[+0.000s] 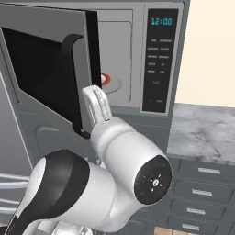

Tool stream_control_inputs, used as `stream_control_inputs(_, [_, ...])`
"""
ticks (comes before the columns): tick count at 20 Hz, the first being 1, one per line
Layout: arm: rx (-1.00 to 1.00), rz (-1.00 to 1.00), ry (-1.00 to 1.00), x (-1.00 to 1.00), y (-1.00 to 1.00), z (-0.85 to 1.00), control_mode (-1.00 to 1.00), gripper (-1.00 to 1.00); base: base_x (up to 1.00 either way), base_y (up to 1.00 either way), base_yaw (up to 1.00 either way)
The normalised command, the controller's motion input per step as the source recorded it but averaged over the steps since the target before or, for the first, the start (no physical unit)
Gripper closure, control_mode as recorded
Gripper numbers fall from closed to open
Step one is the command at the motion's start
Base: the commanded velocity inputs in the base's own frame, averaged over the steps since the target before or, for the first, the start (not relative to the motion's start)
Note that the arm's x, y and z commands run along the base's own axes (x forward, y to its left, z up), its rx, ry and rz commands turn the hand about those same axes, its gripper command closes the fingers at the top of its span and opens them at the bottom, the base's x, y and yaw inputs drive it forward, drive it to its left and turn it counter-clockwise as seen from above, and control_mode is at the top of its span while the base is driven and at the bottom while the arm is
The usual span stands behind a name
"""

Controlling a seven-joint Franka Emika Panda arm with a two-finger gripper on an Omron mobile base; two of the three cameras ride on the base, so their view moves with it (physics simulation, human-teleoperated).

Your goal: Retrieve the reheated potato from the microwave, then place the potato, cheese, and condiment on the cutting board.

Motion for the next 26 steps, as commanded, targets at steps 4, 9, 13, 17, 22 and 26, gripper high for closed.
stream_control_inputs(4, [0.34, 0.0, 0.17, 0.64, -0.07, -0.2, -1.0, -1.0, 0.0, 0.0, 0.0])
stream_control_inputs(9, [0.24, 0.0, 0.13, 0.73, -0.03, -0.1, -1.0, -1.0, 0.0, 0.0, 0.0])
stream_control_inputs(13, [0.16, 0.06, 0.01, 0.5, -0.01, -0.02, -1.0, -1.0, 0.0, 0.0, 0.0])
stream_control_inputs(17, [0.04, 0.17, -0.04, 0.0, 0.19, -0.01, -1.0, -1.0, 0.0, 0.0, 0.0])
stream_control_inputs(22, [0.0, 0.18, -0.03, -0.18, 0.24, 0.1, -1.0, -1.0, 0.0, 0.0, 0.0])
stream_control_inputs(26, [-0.01, 0.16, -0.04, -0.4, 0.3, 0.11, -1.0, -1.0, 0.0, 0.0, 0.0])
